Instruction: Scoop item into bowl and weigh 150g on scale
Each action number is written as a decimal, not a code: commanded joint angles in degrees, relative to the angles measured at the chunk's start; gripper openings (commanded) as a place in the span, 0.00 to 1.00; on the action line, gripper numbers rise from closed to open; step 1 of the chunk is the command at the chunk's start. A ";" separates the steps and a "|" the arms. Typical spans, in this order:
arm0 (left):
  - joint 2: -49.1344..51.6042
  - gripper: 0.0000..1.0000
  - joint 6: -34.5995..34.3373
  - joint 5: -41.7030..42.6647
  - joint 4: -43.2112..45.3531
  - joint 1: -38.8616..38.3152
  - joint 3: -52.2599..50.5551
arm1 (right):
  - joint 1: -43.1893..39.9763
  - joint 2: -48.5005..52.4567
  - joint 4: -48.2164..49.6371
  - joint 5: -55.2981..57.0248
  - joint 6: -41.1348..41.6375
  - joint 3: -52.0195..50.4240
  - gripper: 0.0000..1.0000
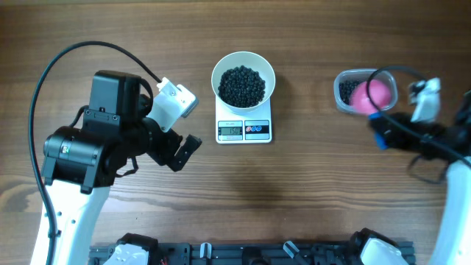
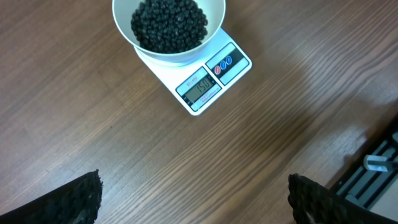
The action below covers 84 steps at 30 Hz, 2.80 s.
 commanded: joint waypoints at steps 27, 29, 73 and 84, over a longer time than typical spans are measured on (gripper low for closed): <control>0.28 1.00 -0.35 0.09 0.11 -0.07 1.01 | -0.13 -0.28 62.82 -10.93 32.83 -49.07 0.10; 0.28 1.00 -0.35 0.09 0.11 -0.07 1.01 | -0.13 -0.28 62.79 -10.93 34.34 -49.07 0.13; 0.28 1.00 -0.35 0.09 0.11 -0.07 1.01 | -0.07 -15.65 87.34 -8.02 49.53 -18.80 1.00; 0.28 1.00 -0.35 0.07 0.11 -0.07 1.01 | -0.09 -33.55 73.96 -11.28 42.64 -18.82 1.00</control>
